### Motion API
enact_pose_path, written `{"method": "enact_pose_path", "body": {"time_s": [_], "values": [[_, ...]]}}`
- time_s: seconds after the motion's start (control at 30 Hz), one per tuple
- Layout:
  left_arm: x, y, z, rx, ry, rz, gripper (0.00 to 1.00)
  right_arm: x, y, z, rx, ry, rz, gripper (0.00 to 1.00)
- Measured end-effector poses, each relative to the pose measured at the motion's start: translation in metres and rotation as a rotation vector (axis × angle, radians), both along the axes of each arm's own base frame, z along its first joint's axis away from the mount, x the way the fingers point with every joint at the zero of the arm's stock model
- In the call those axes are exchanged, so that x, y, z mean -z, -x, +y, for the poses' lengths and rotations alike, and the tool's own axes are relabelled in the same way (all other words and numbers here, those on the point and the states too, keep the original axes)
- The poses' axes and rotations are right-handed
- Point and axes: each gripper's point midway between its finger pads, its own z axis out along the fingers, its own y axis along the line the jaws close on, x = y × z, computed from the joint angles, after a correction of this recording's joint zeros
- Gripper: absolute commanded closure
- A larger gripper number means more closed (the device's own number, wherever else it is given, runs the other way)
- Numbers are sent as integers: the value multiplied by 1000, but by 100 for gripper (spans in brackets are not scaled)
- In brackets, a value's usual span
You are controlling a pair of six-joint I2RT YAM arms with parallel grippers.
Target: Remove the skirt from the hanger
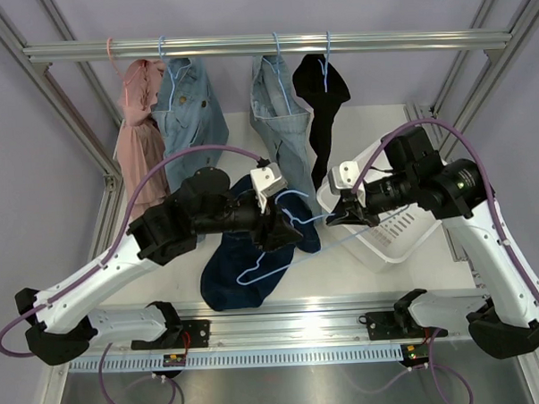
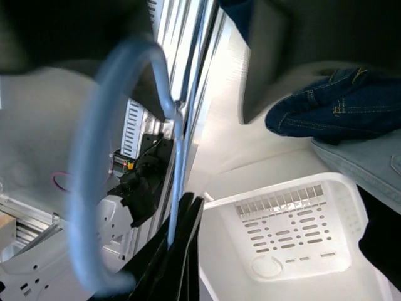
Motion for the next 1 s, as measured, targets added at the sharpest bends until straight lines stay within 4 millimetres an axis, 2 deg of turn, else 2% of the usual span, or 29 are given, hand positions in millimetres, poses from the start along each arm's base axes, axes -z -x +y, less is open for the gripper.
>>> {"method": "enact_pose_path", "body": {"time_s": [0.1, 0.23, 0.4, 0.57, 0.67, 0.77, 0.8, 0.9, 0.93, 1.0], "values": [[8, 1, 6, -22, 27, 0, 24, 3, 4, -4, 12, -8, 12, 100], [12, 6, 20, -51, 80, -21, 16, 6, 4, -12, 49, -30, 36, 100], [8, 10, 36, -76, 172, -73, 14, 4, 5, -16, 69, -76, 70, 100], [7, 5, 32, -85, 202, -88, 16, -1, 7, -15, 59, -123, 103, 100], [9, 0, 25, -85, 200, -85, 24, -5, 9, -14, 54, -146, 120, 100], [12, -3, 18, -80, 199, -84, 42, -8, 9, -14, 53, -166, 131, 100], [13, -4, 16, -78, 198, -83, 57, -9, 9, -14, 52, -171, 135, 100], [15, -5, 12, -66, 195, -77, 76, -10, 8, -14, 56, -181, 144, 100], [16, -4, 11, -61, 194, -76, 87, -10, 7, -14, 56, -184, 146, 100], [15, -3, 10, -48, 197, -78, 100, -8, 6, -14, 62, -185, 152, 100]]}}
